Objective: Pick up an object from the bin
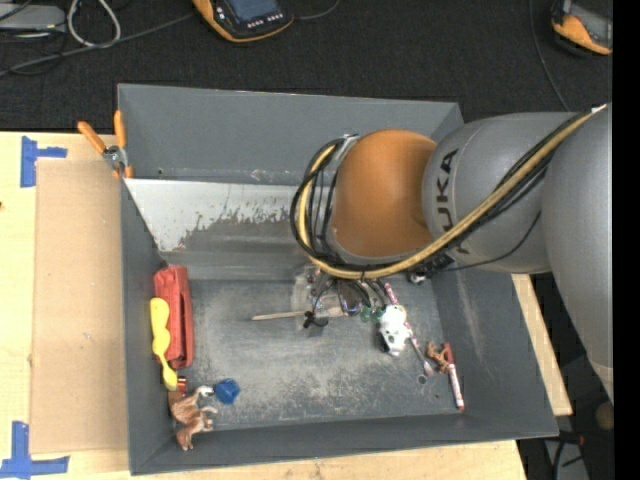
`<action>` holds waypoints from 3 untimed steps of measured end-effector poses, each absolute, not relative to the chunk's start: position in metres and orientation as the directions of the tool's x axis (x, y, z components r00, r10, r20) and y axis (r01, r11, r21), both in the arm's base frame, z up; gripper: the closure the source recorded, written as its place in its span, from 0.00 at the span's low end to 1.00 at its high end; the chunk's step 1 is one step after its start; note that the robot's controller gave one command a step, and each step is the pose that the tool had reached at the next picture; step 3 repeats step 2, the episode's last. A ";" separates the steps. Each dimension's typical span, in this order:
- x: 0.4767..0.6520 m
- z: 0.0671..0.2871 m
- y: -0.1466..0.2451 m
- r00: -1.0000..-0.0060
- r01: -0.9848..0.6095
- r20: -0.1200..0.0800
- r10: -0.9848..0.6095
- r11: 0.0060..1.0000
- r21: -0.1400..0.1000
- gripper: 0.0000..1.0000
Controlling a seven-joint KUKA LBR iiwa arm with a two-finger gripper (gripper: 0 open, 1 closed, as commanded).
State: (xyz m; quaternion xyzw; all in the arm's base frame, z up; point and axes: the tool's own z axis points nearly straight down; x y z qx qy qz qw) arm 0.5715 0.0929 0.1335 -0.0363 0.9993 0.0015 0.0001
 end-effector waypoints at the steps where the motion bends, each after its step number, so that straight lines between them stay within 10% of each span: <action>1: 0.571 0.164 0.093 -0.997 -0.072 0.003 -0.072 0.997 0.003 1.00; 3: 0.571 0.204 0.093 -0.997 -0.072 0.002 -0.072 0.997 0.003 1.00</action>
Offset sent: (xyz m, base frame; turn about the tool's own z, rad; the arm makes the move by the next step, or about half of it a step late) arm -0.0006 0.0001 0.0877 0.0003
